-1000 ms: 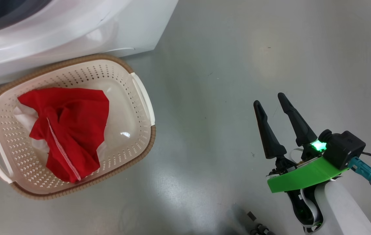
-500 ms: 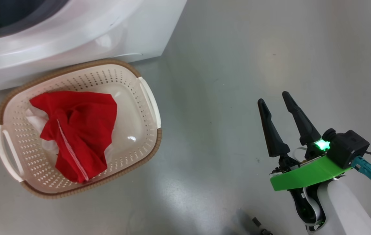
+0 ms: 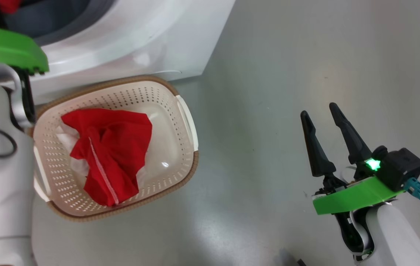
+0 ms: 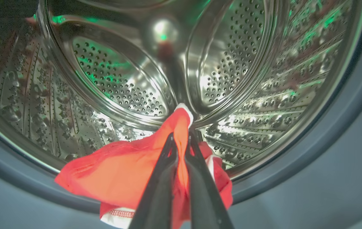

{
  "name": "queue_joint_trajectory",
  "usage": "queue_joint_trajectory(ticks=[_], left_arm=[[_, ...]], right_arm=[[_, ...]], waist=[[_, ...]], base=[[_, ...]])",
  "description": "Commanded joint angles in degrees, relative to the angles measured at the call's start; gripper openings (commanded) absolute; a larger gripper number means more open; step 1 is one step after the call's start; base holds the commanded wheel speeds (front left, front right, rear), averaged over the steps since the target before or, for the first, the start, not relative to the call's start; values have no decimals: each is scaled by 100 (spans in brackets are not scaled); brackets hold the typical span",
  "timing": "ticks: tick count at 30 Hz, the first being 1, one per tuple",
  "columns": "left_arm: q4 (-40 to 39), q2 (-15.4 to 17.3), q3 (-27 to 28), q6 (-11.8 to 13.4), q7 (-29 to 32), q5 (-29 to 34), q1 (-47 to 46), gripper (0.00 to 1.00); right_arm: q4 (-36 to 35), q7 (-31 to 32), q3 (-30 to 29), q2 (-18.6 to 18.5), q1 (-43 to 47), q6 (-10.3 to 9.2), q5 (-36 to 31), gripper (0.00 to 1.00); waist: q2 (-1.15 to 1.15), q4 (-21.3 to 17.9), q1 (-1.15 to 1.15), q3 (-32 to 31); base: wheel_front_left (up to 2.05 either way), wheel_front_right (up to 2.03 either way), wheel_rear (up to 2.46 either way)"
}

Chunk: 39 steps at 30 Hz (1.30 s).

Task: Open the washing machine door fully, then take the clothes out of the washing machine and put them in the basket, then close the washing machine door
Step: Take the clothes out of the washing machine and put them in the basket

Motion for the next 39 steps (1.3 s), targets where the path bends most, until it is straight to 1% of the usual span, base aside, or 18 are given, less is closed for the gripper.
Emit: queue_joint_trajectory(ticks=[1, 7, 13, 23, 30, 33, 34, 35, 36, 39], left_arm=[[-316, 167, 146, -33, -63, -9, 197, 0], [-1278, -115, 361, -217, -64, 40, 933, 0], [-2061, -375, 512, -323, -64, 179, 1607, 0], [-3374, -624, 676, -419, -64, 216, 2381, 0], [-4259, -665, 511, -383, -64, 258, 2853, 0], [-4684, -668, 399, -303, -64, 254, 3018, 0], [-4684, -668, 399, -303, -64, 254, 3018, 0], [-4931, -669, 330, -228, -64, 236, 3128, 0], [-4931, -669, 330, -228, -64, 236, 3128, 0], [-5183, -669, 206, -116, -64, 247, 3280, 0]], right_arm=[[-114, -36, 64, -3, 201, 42, -20, 100], [-119, -36, -19, -3, 291, 42, -87, 100], [-120, -36, -80, -3, 380, 42, -132, 100], [-149, -36, -216, -3, 493, 42, -206, 100], [-143, -36, -258, -3, 562, 42, -226, 100], [-142, -36, -267, -3, 571, 42, -238, 100], [-142, -36, -267, -3, 571, 42, -238, 100], [-148, -36, -277, -3, 579, 42, -243, 100], [-148, -36, -277, -3, 579, 42, -243, 100], [-155, -36, -296, -3, 583, 42, -247, 100]], waist=[[0, 103, 0, -116], [0, 243, 0, -284], [0, 348, 0, -426], [0, 491, 0, -548], [0, 533, 0, -626], [0, 531, 0, -636], [0, 531, 0, -636], [0, 530, 0, -634], [0, 530, 0, -634], [0, 532, 0, -617]], base=[[0, 0, 0], [0, 0, 0], [0, 0, 0], [0, 0, 0], [0, 0, 0], [0, 0, 0], [0, 0, 0], [0, 0, 0], [0, 0, 0], [0, 0, 0]])
